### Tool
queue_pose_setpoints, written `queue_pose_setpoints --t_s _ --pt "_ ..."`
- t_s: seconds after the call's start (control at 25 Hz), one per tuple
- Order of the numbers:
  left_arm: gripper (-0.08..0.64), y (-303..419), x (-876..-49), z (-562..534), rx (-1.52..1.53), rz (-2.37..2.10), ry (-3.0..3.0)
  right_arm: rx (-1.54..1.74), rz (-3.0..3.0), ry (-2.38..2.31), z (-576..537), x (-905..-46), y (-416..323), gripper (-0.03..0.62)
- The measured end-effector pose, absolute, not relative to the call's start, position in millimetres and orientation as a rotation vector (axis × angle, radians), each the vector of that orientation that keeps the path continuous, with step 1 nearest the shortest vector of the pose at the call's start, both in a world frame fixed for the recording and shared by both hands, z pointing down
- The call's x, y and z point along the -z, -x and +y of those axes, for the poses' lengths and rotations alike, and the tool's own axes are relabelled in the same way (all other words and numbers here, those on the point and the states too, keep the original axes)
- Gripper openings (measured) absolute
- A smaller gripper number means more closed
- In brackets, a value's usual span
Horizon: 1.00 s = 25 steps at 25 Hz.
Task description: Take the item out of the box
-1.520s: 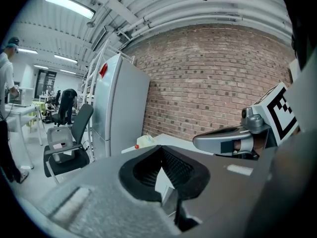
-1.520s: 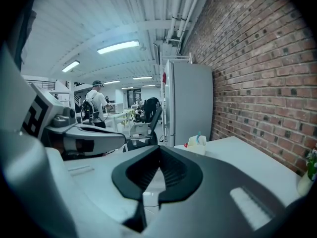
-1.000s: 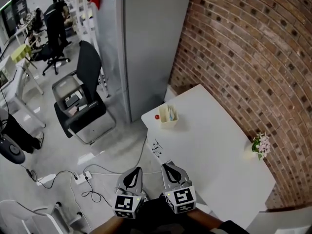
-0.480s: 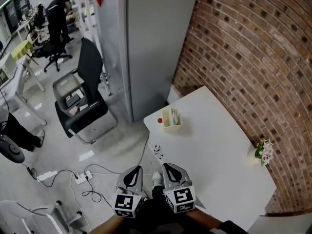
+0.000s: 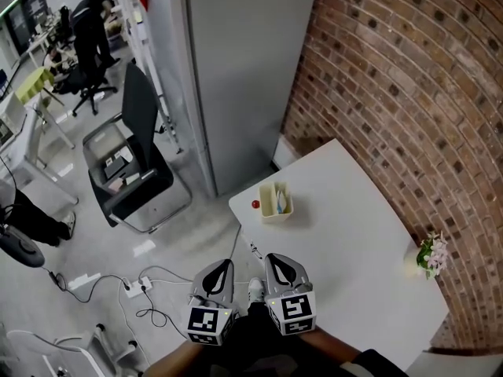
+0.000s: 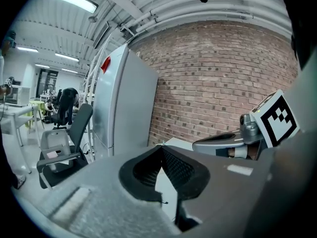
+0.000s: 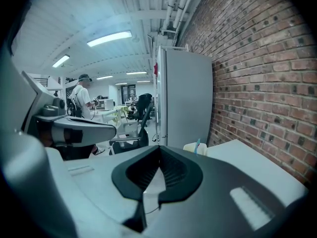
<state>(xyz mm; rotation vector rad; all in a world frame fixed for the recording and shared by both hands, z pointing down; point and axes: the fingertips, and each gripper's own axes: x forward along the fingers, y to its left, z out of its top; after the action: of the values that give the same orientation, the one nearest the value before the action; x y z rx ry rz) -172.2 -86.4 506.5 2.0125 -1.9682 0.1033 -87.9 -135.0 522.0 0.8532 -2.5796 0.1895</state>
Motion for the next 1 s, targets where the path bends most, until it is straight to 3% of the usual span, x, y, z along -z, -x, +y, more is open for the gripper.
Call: queue_pose_setpoints --t_s 0.4,1.0 --pt "0.005 171.2 -515.6 -148.1 -0.175 -1.968 -1.996 -0.210 -2.542 -0.886 -204.9 -539.0 86.4 0.003" --pt "0.005 159.4 -535.6 -225.6 -0.248 -1.909 -1.957 -0.268 -2.492 -0.868 -268.2 -572.4 92.3 0.082"
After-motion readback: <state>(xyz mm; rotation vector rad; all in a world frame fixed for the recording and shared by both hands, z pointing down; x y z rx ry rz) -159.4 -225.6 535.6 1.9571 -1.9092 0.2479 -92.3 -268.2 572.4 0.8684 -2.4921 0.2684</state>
